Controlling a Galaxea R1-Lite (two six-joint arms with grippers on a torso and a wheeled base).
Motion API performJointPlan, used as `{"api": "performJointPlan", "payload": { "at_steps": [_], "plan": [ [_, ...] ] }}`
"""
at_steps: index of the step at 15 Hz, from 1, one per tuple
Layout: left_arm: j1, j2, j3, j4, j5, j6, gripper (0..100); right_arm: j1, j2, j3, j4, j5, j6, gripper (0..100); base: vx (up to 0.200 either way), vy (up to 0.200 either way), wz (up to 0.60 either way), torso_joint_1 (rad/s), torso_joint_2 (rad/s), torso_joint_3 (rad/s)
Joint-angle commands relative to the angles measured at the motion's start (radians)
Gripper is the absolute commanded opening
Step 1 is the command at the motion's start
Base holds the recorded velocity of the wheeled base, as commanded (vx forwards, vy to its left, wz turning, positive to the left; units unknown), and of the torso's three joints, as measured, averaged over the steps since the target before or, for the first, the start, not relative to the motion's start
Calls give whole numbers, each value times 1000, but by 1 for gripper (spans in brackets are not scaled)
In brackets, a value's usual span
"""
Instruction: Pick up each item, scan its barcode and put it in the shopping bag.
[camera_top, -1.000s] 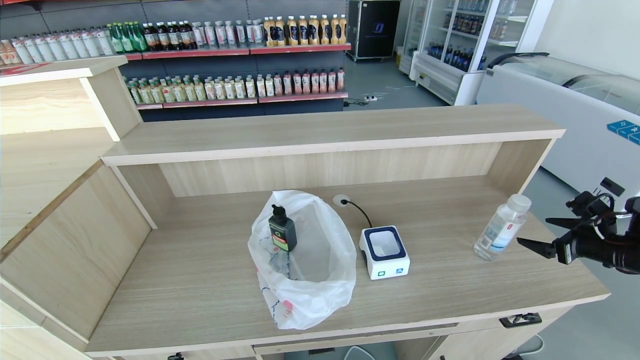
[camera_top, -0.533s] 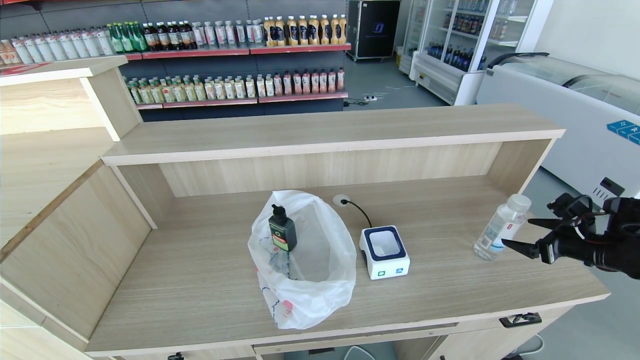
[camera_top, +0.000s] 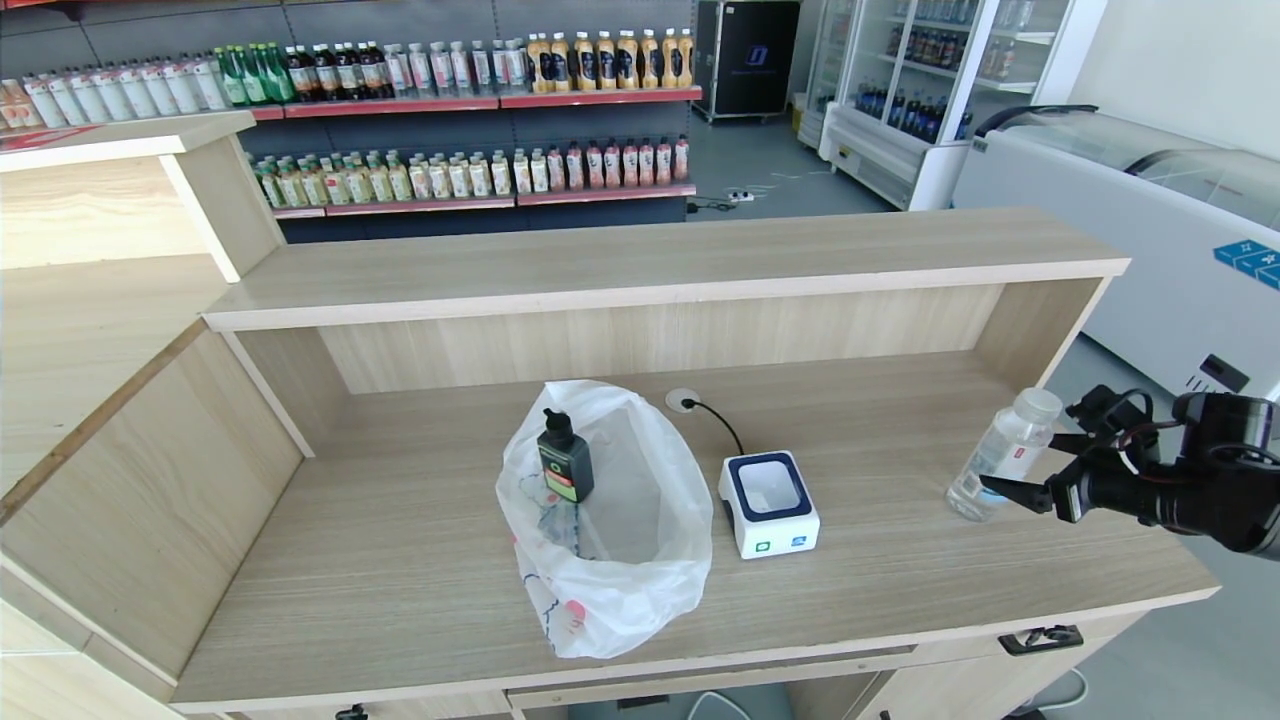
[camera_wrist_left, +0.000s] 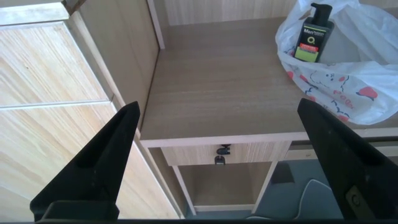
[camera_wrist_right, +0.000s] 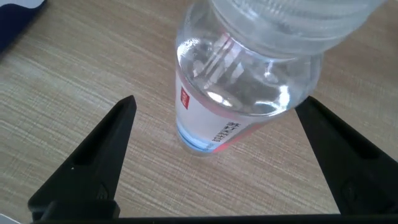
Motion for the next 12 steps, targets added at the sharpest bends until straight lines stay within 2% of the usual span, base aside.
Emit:
{"api": "performJointPlan", "payload": {
  "at_steps": [1, 5, 12],
  "plan": [
    [-1, 0, 0, 0, 0, 0, 100, 18, 17, -12, 0, 0, 16, 100, 0, 0, 0, 0, 0, 0],
    [-1, 0, 0, 0, 0, 0, 100, 57, 38, -28, -59, -1, 60, 100, 0, 0, 0, 0, 0, 0],
    [-1, 0, 0, 0, 0, 0, 100, 77, 69, -41, -66, -1, 62, 100, 0, 0, 0, 0, 0, 0]
  ]
}}
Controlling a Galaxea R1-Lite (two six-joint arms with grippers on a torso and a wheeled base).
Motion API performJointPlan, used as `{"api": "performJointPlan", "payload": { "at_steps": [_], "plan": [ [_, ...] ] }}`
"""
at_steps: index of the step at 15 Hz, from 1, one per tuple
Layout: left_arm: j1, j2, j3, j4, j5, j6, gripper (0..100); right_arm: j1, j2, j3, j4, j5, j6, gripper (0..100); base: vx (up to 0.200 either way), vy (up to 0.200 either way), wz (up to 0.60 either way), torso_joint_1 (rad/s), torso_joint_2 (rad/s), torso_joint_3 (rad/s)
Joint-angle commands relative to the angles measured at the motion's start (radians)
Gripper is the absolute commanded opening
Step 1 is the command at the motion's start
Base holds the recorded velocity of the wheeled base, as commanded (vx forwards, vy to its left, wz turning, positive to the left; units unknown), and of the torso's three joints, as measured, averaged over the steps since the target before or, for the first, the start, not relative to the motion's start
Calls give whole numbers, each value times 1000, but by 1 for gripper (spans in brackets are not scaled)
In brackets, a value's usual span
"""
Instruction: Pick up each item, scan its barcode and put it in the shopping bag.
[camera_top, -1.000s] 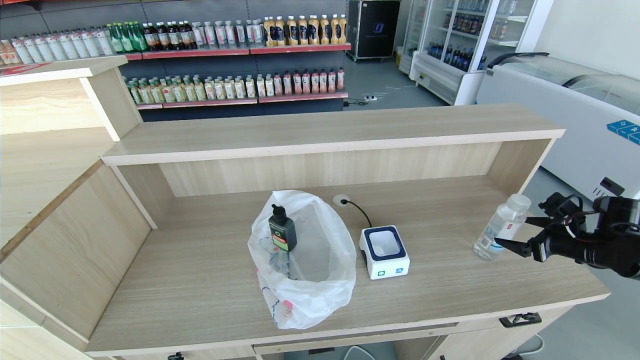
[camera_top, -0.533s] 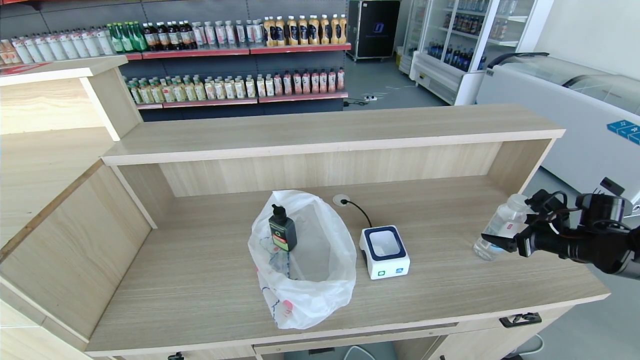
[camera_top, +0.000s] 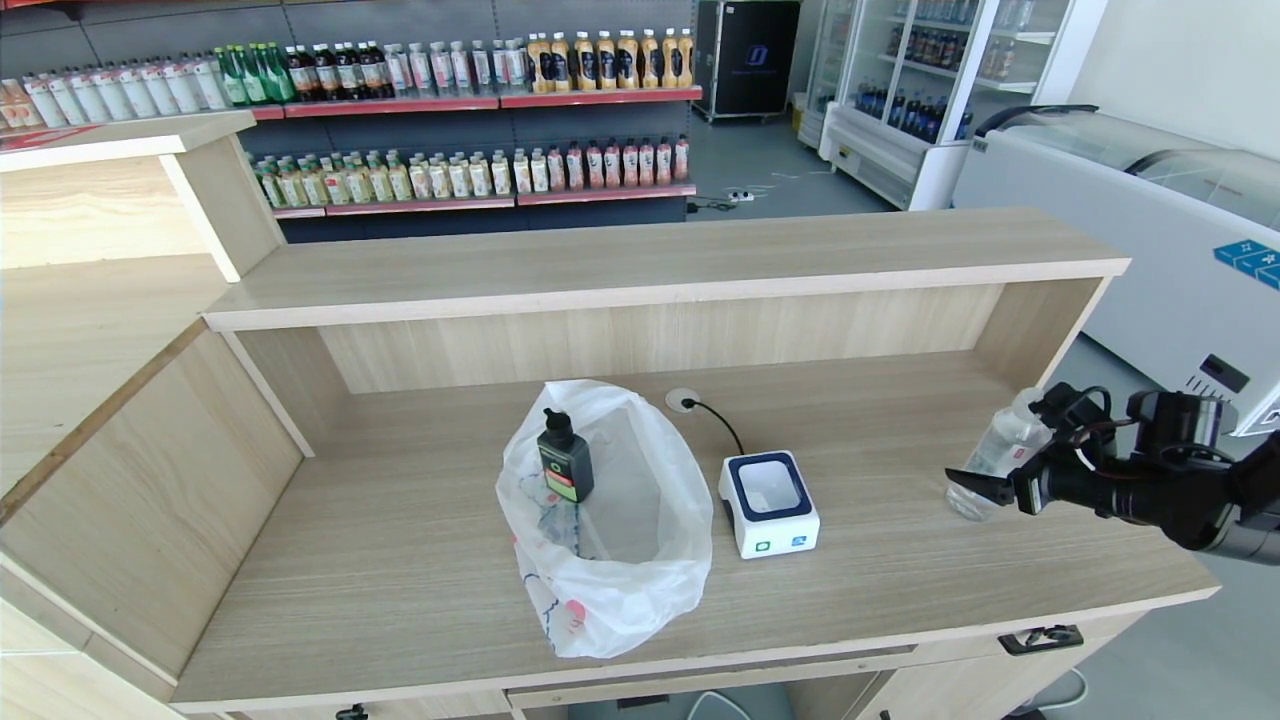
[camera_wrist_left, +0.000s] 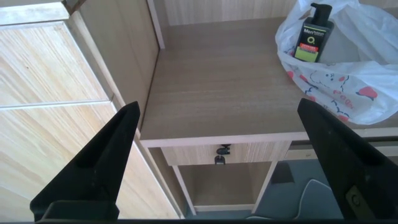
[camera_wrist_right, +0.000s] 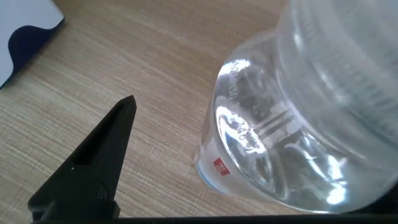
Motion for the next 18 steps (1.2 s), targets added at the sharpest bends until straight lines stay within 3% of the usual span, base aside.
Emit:
{"api": "performJointPlan", "payload": {
  "at_steps": [1, 8, 9, 18],
  "plan": [
    [0, 0, 0, 0, 0, 0, 100, 6, 15, -13, 1, 1, 0, 100, 0, 0, 0, 0, 0, 0],
    [0, 0, 0, 0, 0, 0, 100, 13, 39, -39, -21, 1, 1, 100, 0, 0, 0, 0, 0, 0],
    [0, 0, 0, 0, 0, 0, 100, 13, 41, -40, -22, 2, 1, 0, 0, 0, 0, 0, 0, 0],
    [0, 0, 0, 0, 0, 0, 100, 12, 41, -40, -41, 1, 44, 0, 0, 0, 0, 0, 0, 0]
  ]
}}
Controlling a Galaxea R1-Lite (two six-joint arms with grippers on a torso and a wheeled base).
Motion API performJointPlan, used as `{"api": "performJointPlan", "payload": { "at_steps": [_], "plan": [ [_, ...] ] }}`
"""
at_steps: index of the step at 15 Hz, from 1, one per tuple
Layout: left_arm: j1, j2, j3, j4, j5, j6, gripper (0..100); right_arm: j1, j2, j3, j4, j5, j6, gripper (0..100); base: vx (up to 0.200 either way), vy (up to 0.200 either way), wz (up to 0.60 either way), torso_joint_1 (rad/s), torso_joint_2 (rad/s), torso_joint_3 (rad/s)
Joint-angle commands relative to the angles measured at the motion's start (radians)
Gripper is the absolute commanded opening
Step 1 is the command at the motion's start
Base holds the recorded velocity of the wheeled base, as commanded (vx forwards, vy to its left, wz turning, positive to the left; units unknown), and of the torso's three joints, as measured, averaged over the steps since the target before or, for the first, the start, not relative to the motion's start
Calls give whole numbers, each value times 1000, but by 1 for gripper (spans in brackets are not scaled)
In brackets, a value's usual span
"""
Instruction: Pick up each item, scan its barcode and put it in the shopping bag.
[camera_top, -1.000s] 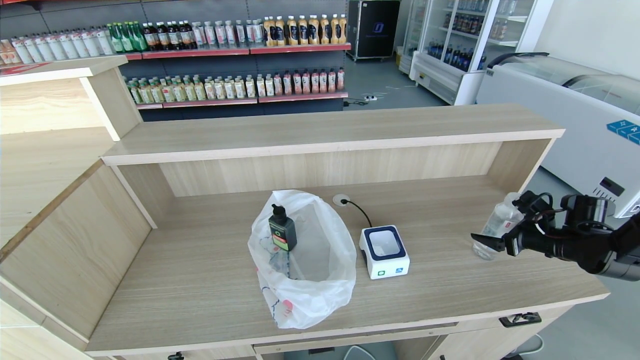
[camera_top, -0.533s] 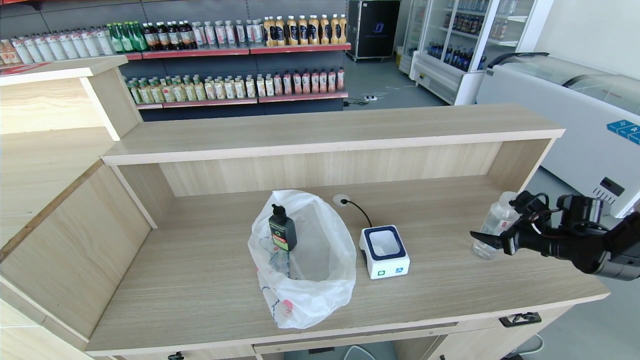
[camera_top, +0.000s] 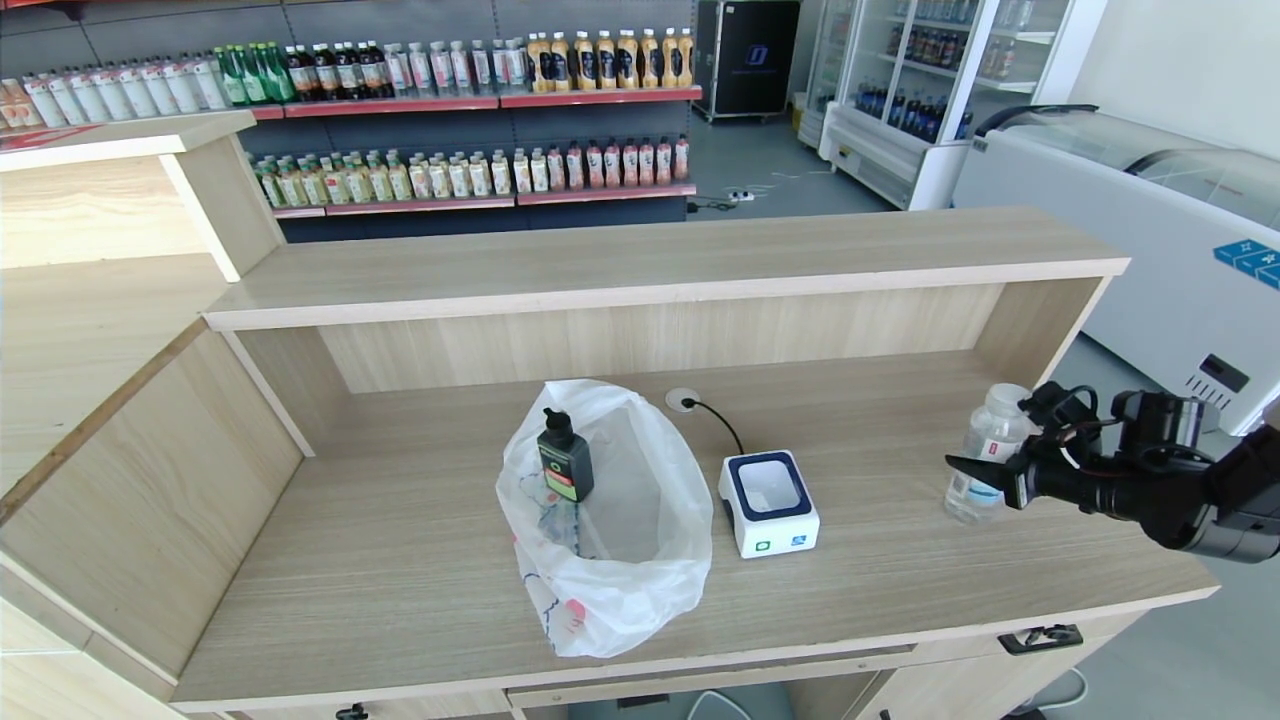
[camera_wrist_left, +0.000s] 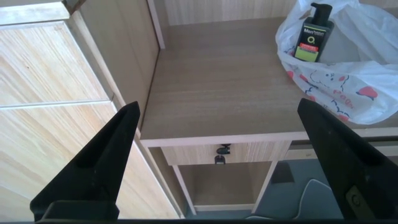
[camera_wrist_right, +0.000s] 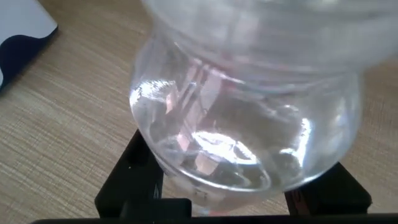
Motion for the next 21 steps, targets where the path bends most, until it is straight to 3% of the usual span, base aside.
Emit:
{"api": "performJointPlan", "payload": {
  "at_steps": [1, 4, 8, 12, 15, 21],
  "plan": [
    [-1, 0, 0, 0, 0, 0, 100, 0, -17, 4, 5, 1, 7, 0, 0, 0, 0, 0, 0, 0],
    [-1, 0, 0, 0, 0, 0, 100, 19, -111, 10, 33, 2, 130, 0, 0, 0, 0, 0, 0, 0],
    [-1, 0, 0, 0, 0, 0, 100, 103, -472, 0, 315, 64, 429, 0, 0, 0, 0, 0, 0, 0],
    [-1, 0, 0, 0, 0, 0, 100, 167, -689, 10, 372, 426, 449, 0, 0, 0, 0, 0, 0, 0],
    [-1, 0, 0, 0, 0, 0, 100, 223, -757, 0, 370, 585, 451, 0, 0, 0, 0, 0, 0, 0],
    [1, 0, 0, 0, 0, 0, 100, 335, -872, 3, 375, 608, 481, 0, 0, 0, 0, 0, 0, 0]
  ]
}}
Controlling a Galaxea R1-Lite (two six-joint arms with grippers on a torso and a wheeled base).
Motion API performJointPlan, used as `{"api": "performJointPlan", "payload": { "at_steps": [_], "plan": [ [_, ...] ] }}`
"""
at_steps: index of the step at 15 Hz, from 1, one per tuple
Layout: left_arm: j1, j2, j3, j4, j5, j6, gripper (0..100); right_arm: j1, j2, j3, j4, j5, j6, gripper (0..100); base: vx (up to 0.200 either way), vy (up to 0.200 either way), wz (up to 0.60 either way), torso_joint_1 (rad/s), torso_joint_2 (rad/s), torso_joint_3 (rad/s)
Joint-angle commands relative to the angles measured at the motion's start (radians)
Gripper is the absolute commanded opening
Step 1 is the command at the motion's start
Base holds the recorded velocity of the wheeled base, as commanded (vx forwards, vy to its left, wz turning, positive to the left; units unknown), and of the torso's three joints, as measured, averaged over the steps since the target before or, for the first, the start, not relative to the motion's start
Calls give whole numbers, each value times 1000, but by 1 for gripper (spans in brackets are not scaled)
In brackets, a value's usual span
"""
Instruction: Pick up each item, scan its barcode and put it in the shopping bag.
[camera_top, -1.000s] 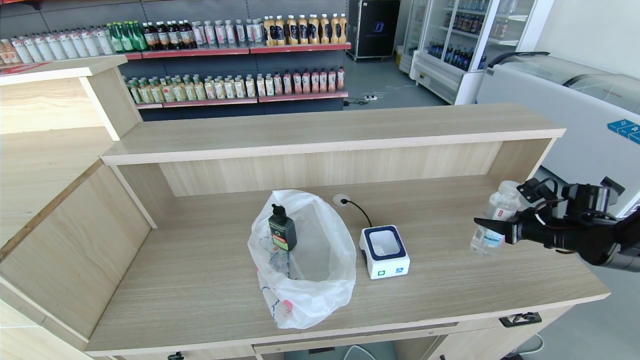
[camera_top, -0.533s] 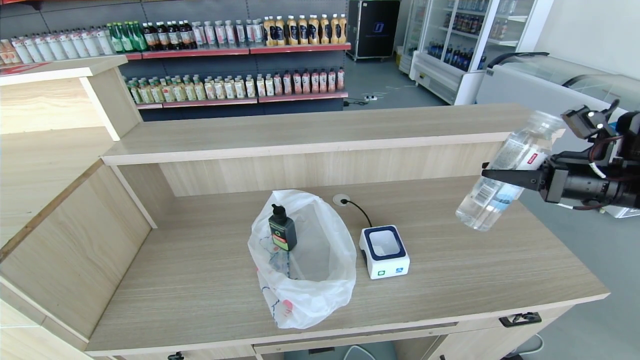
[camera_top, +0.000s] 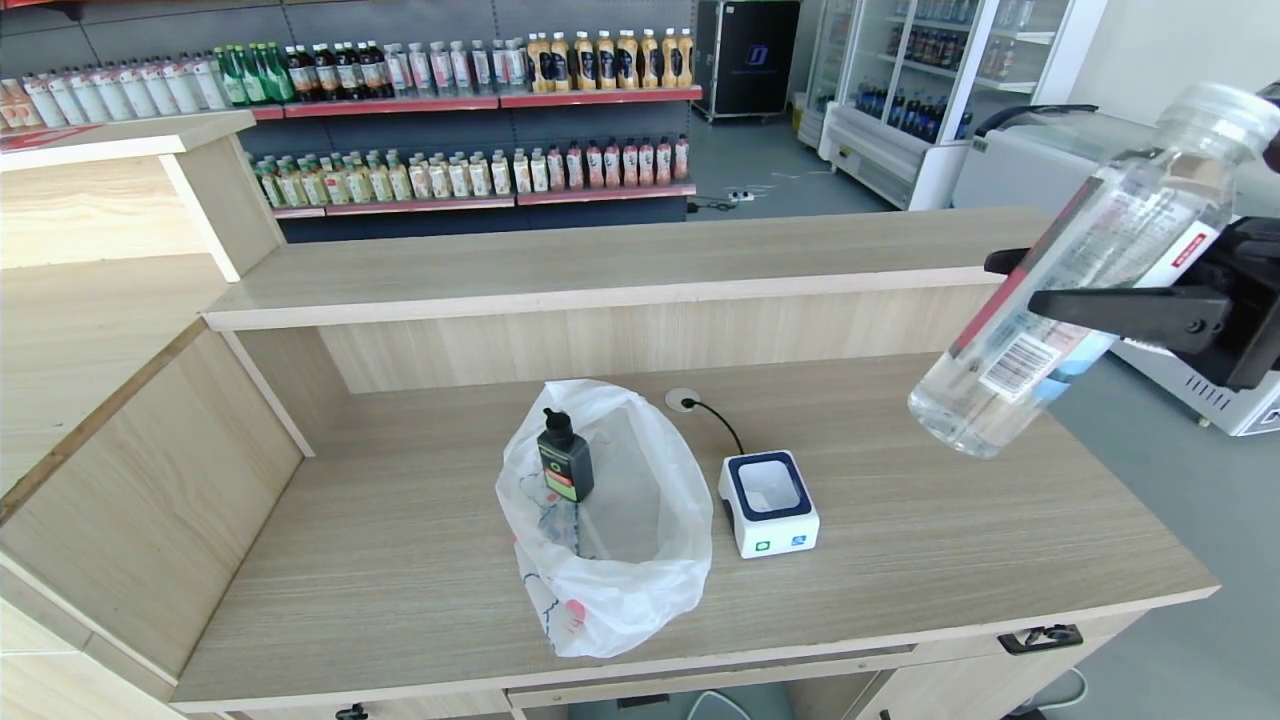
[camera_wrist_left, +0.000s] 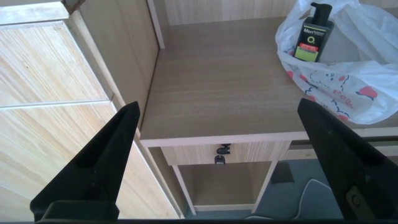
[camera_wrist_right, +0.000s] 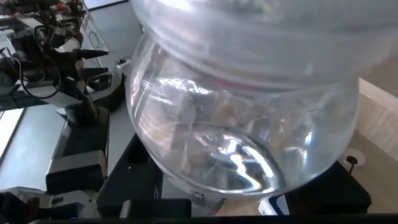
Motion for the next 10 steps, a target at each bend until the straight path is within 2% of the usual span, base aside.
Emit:
{"api": "performJointPlan", "payload": {
  "at_steps": [1, 2, 5, 10],
  "plan": [
    [0, 0, 0, 0, 0, 0, 100, 36, -59, 0, -2, 0, 30, 0, 0, 0, 0, 0, 0, 0],
    [0, 0, 0, 0, 0, 0, 100, 47, -68, 0, 0, 0, 39, 0, 0, 0, 0, 0, 0, 0],
    [1, 0, 0, 0, 0, 0, 100, 143, -175, 43, 6, -5, 200, 0, 0, 0, 0, 0, 0, 0],
    [1, 0, 0, 0, 0, 0, 100, 206, -232, 108, 4, -16, 220, 0, 0, 0, 0, 0, 0, 0]
  ]
}}
